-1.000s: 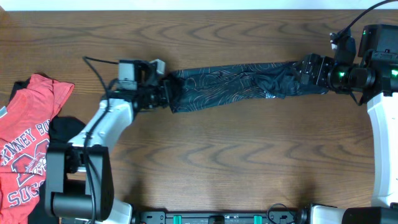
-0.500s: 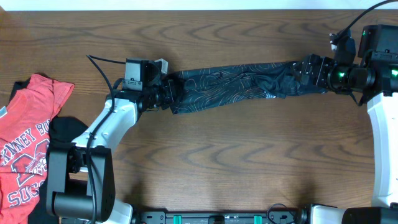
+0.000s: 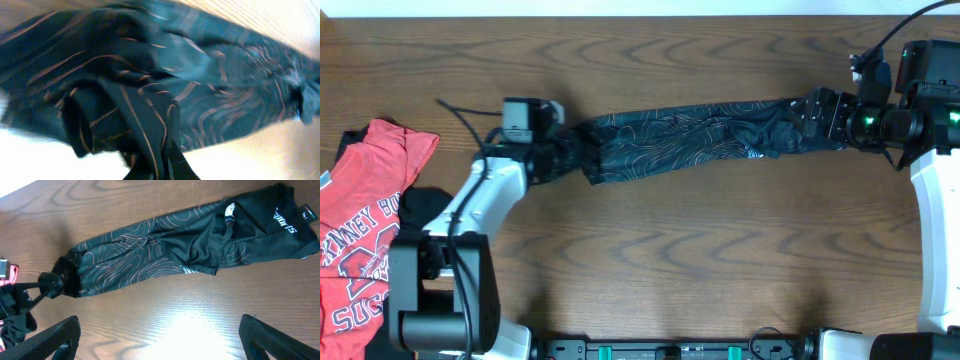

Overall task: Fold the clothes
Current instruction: 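Fold the strip's left end rightward with the left gripper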

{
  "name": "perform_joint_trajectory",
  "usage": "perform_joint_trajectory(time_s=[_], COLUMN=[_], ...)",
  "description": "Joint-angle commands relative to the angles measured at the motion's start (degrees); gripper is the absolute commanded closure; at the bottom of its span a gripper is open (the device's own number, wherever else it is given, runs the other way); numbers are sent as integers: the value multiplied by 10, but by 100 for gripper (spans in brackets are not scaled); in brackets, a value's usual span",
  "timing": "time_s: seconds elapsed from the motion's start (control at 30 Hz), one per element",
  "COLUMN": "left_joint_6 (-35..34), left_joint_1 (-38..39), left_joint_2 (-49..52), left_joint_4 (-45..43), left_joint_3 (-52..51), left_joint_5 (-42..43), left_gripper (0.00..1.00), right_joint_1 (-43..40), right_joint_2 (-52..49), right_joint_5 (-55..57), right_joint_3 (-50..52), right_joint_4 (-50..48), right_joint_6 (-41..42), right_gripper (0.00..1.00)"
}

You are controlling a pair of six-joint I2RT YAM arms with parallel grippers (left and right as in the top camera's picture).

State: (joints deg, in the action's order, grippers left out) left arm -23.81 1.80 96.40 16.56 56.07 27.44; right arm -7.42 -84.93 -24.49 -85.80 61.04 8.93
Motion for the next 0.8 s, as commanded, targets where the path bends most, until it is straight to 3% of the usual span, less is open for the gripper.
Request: perform_joint_trajectory(time_s=[0.0,0.33,0.37,0.4,0.5,0.6,0.67,0.77], left_joint_6=[-31,-31,-31,-31,-48,-55,-54,-55], left_joint_1=[-37,-80,-80,-80,-80,-87,-96,-122], left_joint_2=[-9,-2,3,10,37,75,94,106], left_joint_4=[18,91,103,117,127,127,119,92], left_joint_3=[12,10,10,9,-4,-9,-9,-9], left_joint_5=[-13,-16,-16,-16,-16,-13,-9,-9], left_gripper=[94,92,87,75,73,57,37,21], right_joint_1=[7,7,7,7,7,7,7,7], right_joint_2=[-3,-3,-3,-3,-3,-3,-3,-3], right_joint_5=[-6,-6,-7,-7,-7,-7,-7,-9], right_joint_3=[-3,-3,-3,-3,-3,-3,-3,-3], right_joint_4=[1,-1,-1,-1,-2,-4,-4,-4], right_joint_6=[-4,-4,-4,-4,-4,-4,-4,-4], right_gripper=[1,1,1,1,1,1,1,1])
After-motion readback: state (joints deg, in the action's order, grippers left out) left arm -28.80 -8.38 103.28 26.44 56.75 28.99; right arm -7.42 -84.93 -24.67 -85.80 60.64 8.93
